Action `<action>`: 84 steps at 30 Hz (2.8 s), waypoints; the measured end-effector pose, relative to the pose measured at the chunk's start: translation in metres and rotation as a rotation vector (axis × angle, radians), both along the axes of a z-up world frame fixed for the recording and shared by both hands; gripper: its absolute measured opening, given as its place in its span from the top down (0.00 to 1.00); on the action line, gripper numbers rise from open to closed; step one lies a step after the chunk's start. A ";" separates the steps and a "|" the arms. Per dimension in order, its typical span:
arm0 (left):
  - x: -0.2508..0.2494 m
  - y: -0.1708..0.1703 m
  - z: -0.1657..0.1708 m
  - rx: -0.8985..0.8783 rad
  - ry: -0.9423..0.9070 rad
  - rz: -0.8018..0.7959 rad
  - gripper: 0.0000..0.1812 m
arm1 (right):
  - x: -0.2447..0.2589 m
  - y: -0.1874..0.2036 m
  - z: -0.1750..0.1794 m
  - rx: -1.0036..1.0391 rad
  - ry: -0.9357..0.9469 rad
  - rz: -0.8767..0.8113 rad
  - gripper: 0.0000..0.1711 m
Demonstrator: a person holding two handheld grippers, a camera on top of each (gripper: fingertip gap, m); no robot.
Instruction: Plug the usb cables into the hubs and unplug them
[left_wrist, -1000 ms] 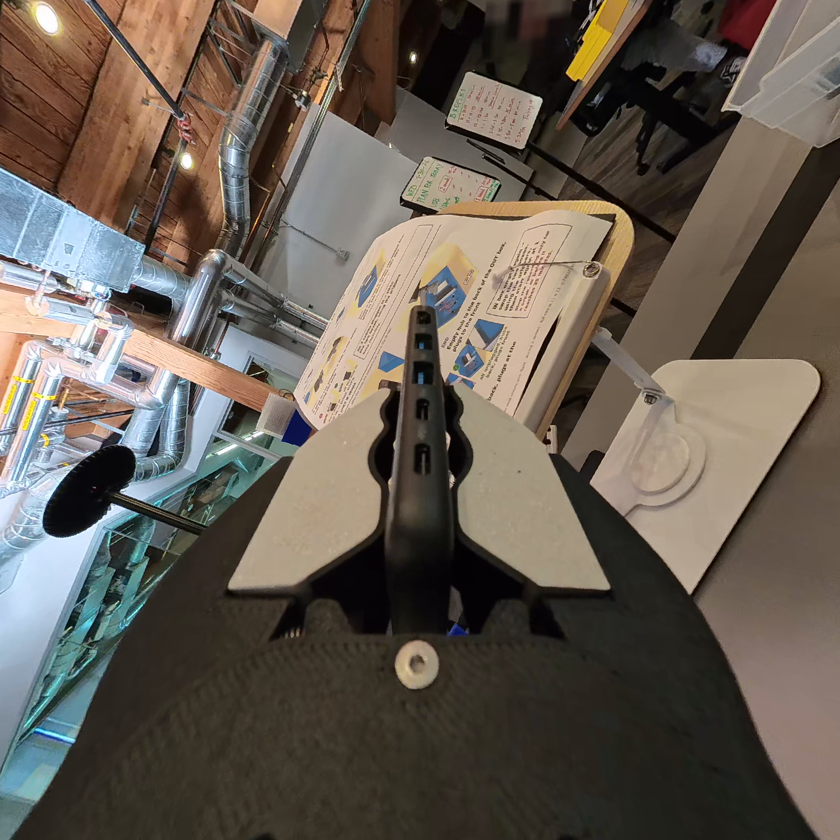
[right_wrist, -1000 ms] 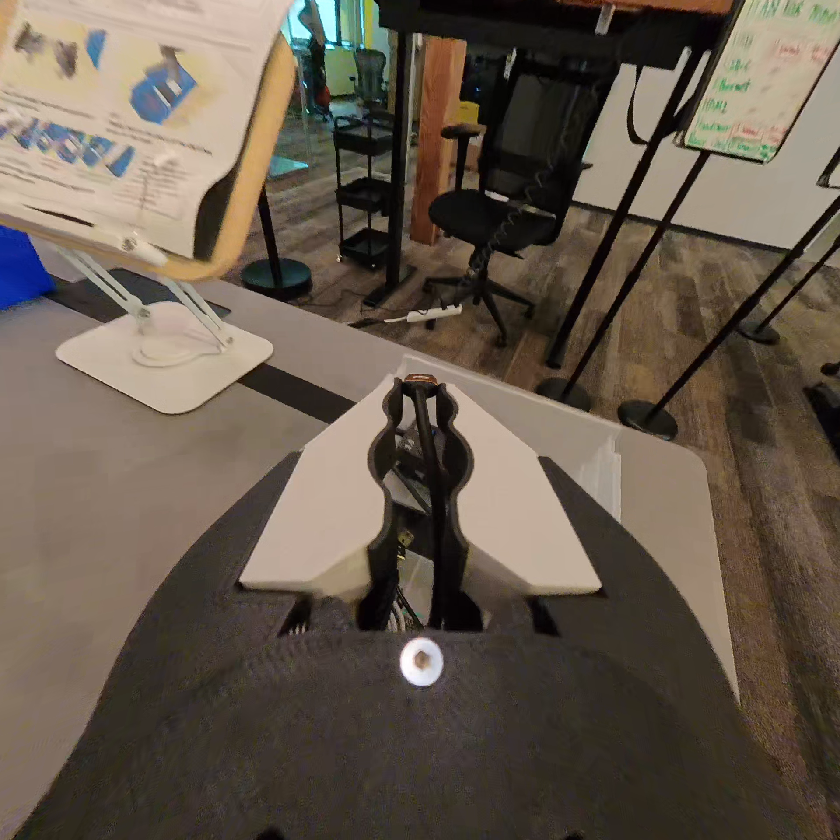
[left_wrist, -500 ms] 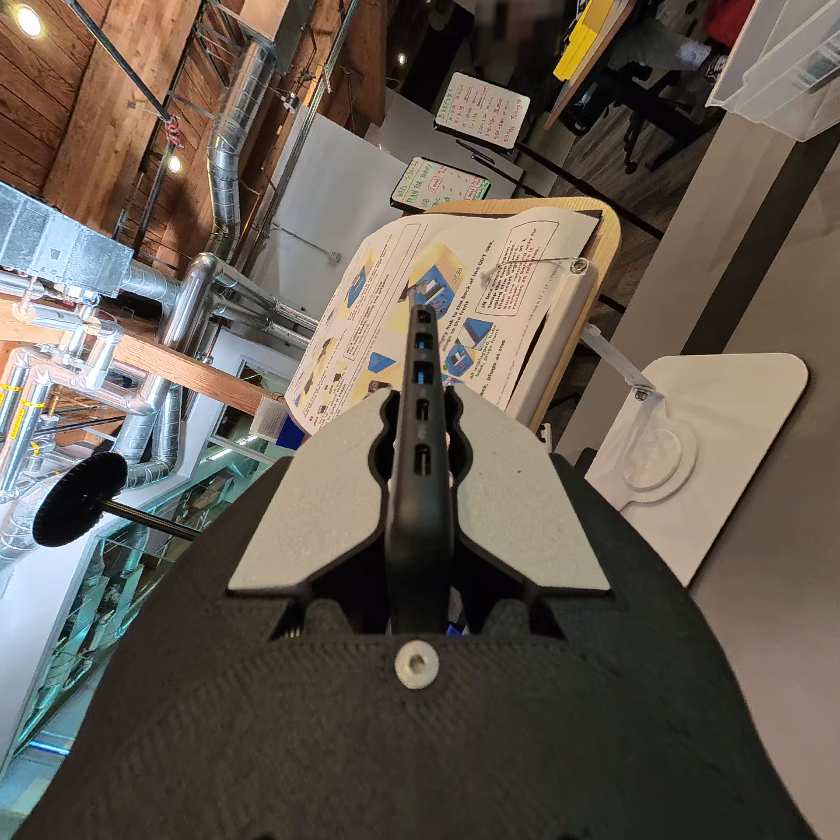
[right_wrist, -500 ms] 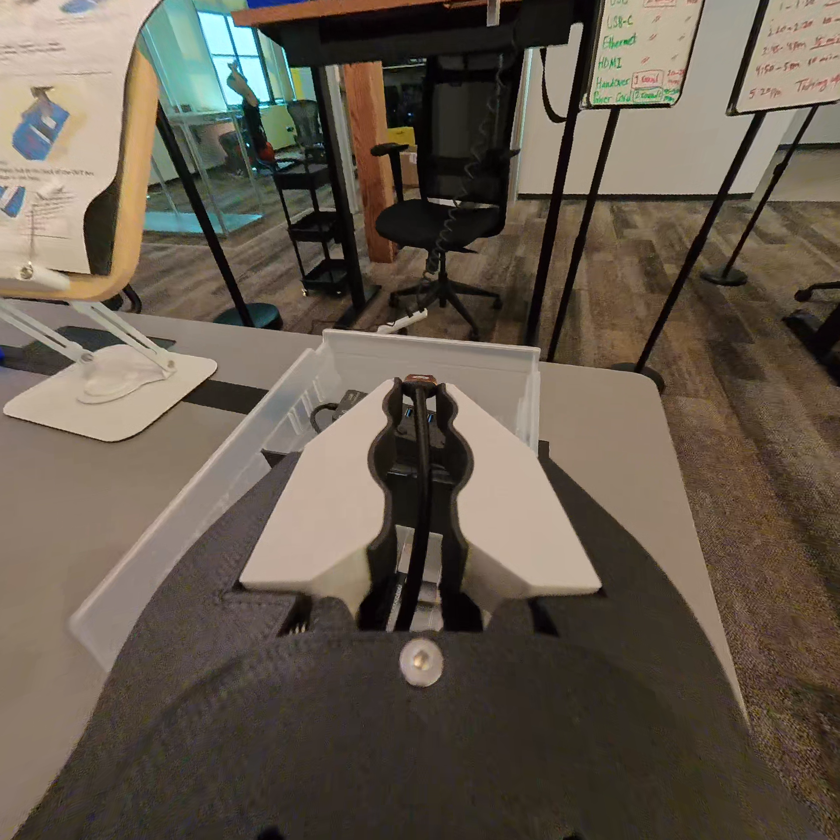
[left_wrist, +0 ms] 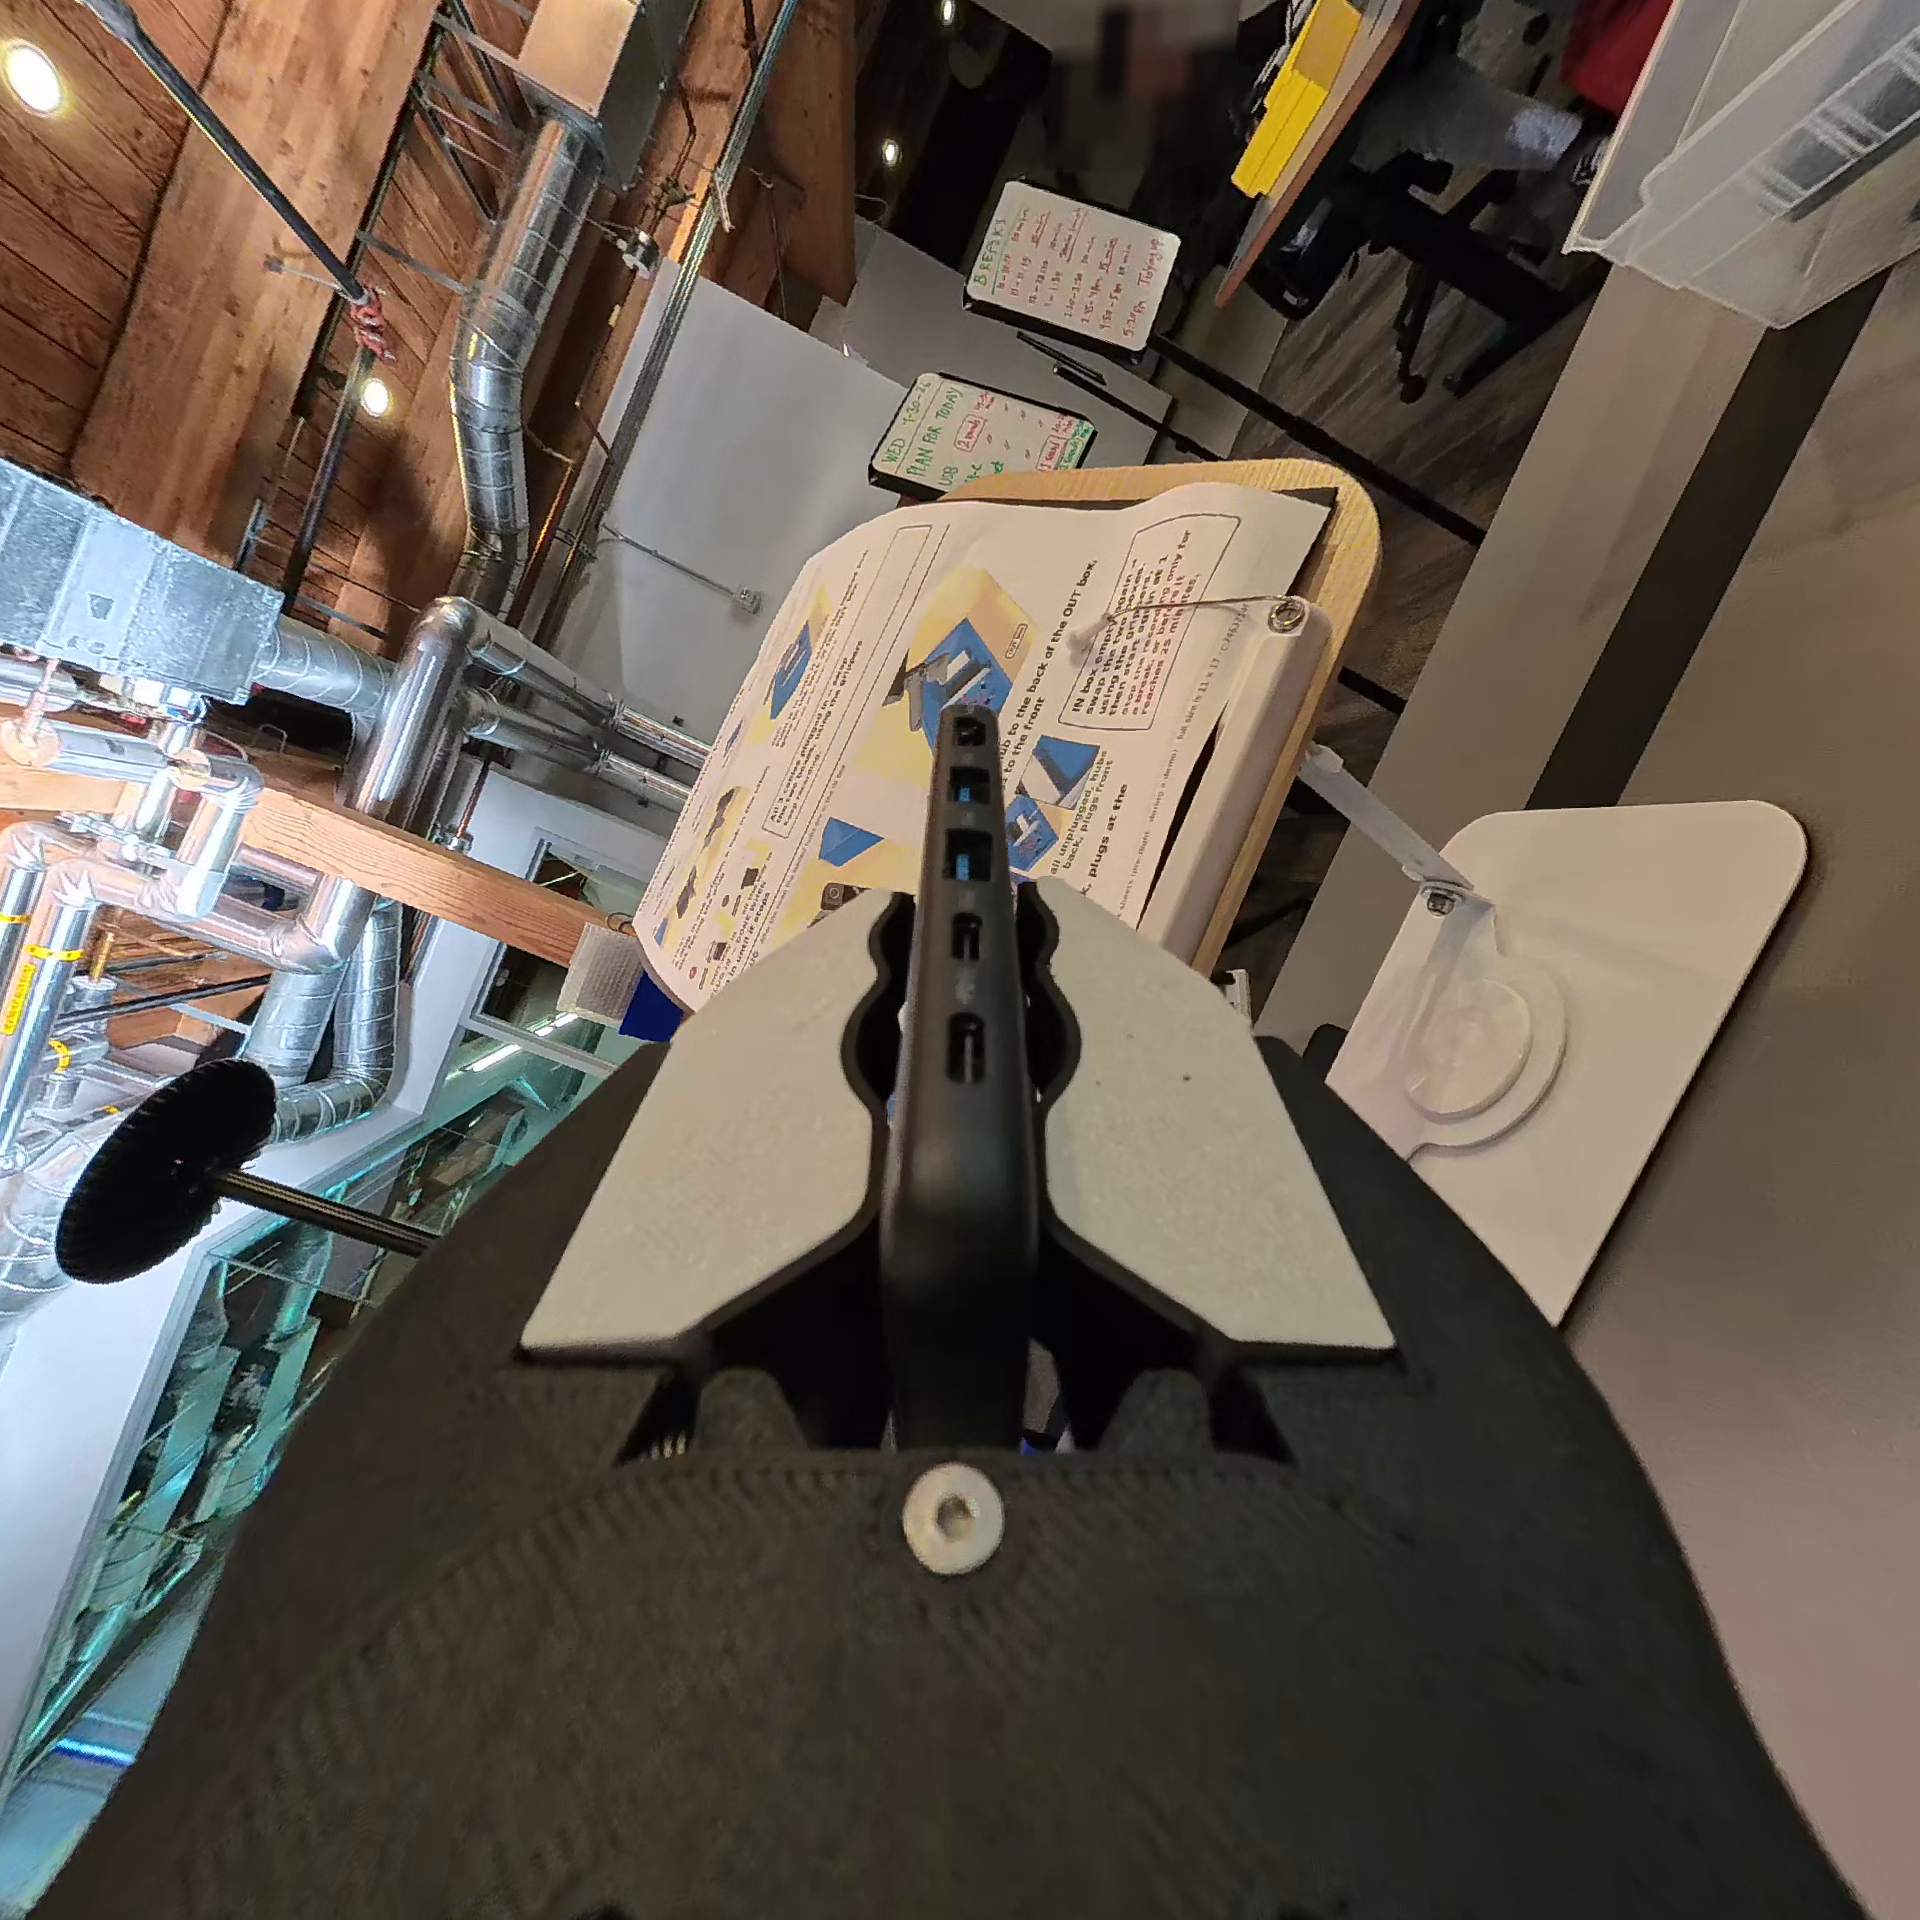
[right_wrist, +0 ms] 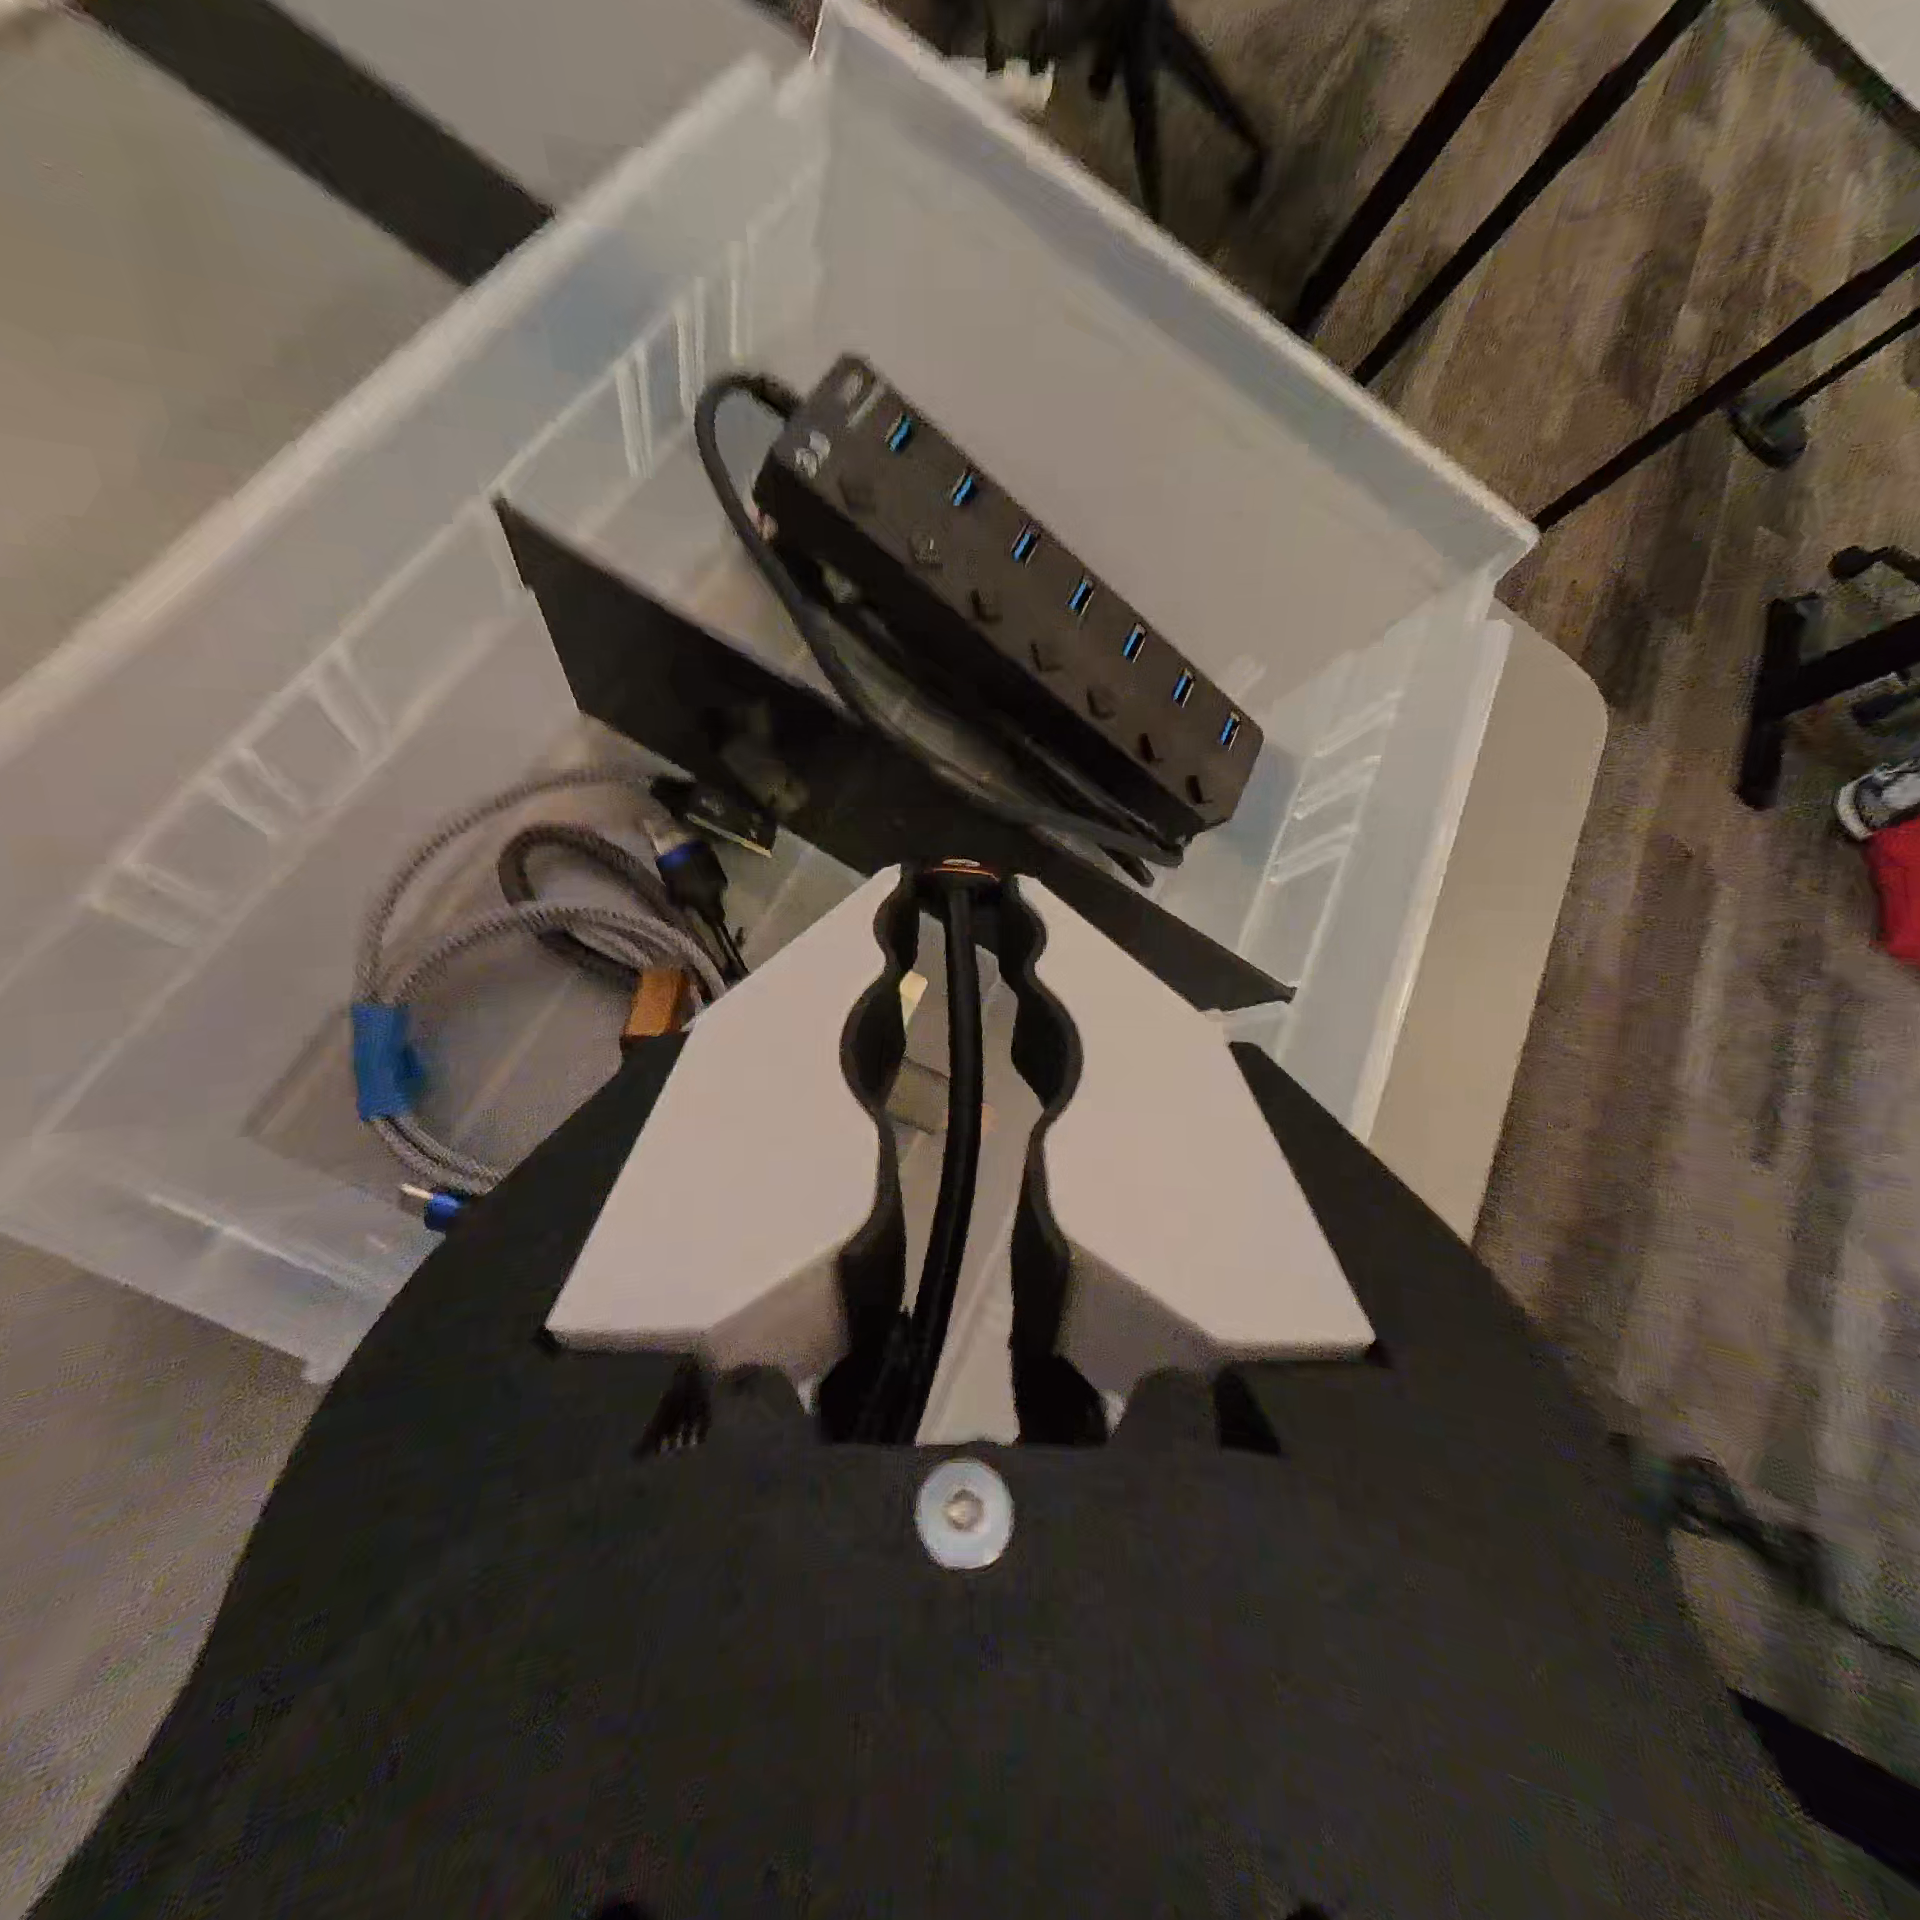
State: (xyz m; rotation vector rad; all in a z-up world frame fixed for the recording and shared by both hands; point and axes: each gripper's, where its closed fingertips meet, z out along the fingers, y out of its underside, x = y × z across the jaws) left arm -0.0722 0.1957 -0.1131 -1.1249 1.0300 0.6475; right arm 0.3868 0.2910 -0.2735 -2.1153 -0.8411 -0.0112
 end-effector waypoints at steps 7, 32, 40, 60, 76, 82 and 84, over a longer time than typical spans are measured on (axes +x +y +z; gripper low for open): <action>0.005 0.001 -0.007 -0.014 0.027 -0.013 0.89 | 0.021 -0.008 -0.053 -0.248 -0.549 0.258 0.90; 0.088 -0.061 -0.018 -0.077 0.087 -0.372 0.89 | -0.368 -0.163 0.144 0.922 -0.723 1.078 0.76; 0.105 -0.079 -0.016 -0.076 0.079 -0.454 0.89 | -0.375 -0.164 0.137 0.914 -0.684 1.072 0.94; 0.065 -0.059 0.020 -0.022 -0.111 -0.343 0.82 | -0.083 0.007 0.176 0.567 -0.724 0.453 0.94; 0.069 -0.043 -0.006 -0.070 -0.052 -0.326 0.83 | -0.021 0.067 0.019 0.224 -0.830 0.471 0.94; 0.071 -0.041 -0.011 -0.083 -0.032 -0.323 0.83 | -0.015 0.074 -0.010 0.091 -0.876 0.501 0.94; 0.071 -0.040 -0.013 -0.087 -0.027 -0.321 0.83 | -0.017 0.073 -0.012 0.029 -0.823 0.494 0.93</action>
